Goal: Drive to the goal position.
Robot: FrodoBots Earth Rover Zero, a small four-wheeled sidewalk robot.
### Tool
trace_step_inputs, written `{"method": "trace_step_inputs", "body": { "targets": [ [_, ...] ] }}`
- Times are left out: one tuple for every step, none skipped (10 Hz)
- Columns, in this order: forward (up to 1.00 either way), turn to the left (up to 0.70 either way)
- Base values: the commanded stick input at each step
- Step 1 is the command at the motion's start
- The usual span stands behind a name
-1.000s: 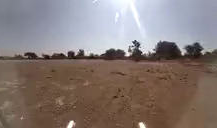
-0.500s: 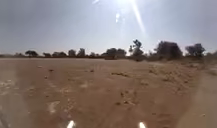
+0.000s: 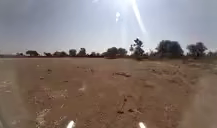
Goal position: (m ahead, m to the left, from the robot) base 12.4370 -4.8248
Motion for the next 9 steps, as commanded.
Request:
{"method": "trace_step_inputs", "body": {
  "targets": [
    [0.50,-0.22],
    [0.50,-0.08],
    [0.50,0.00],
    [0.50,0.00],
    [0.50,0.00],
    [0.50,0.00],
    [0.50,0.00],
    [0.50,0.00],
    [0.50,0.00]
  ]
}}
